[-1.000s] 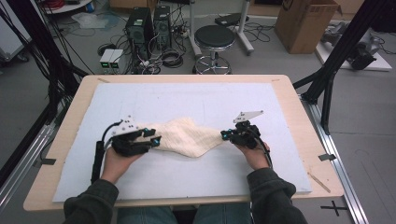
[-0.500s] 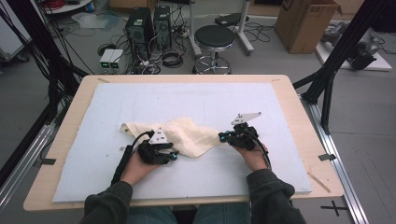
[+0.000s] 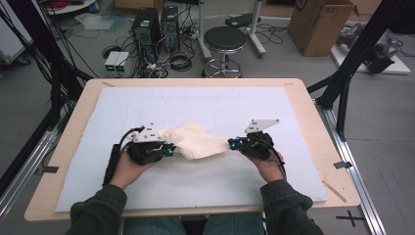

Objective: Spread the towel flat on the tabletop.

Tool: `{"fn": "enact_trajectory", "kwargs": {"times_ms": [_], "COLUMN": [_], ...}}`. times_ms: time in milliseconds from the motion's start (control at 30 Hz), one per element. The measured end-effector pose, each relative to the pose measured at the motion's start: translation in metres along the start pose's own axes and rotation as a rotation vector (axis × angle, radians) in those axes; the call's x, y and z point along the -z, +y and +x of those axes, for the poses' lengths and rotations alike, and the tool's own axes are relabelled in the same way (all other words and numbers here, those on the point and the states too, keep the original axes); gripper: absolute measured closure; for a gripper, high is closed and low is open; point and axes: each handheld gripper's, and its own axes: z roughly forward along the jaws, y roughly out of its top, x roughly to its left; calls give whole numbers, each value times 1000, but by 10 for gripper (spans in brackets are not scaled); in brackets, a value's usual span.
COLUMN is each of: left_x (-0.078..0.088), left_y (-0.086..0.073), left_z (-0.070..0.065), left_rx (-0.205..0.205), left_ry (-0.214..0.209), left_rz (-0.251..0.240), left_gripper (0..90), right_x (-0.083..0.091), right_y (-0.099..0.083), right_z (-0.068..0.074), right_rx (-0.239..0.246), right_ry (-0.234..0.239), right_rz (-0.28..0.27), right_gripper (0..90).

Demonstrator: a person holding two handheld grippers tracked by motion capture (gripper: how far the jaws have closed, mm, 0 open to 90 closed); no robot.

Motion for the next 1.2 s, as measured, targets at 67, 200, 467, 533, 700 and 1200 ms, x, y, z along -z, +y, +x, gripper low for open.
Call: {"fn": "enact_trajectory", "kwargs": {"times_ms": [67, 200, 467, 533, 700, 1200], "left_x": [9, 45, 43, 26, -13, 18], "left_y": [3, 7, -12, -19, -34, -29], "left_z": [-1, -9, 0, 9, 30, -6], "left_rx": [-11, -73, -35, -6, 64, 27], "left_ry": [-21, -84, -293, -282, -220, -269], "left_rz": [-2, -5, 67, 91, 170, 79], "left_gripper": [848, 848, 822, 815, 771, 622], "right_x": [8, 20, 18, 9, -17, -9], "right_y": [5, 12, 17, 14, 5, -4], "right_z": [11, 29, 54, 47, 27, 35], "right_rx": [21, 77, 146, 131, 78, 69], "right_ry": [14, 32, 51, 33, 24, 79], "right_rz": [-14, -42, 9, 36, 102, 82], "right_gripper": [887, 887, 887, 887, 887, 887]}}
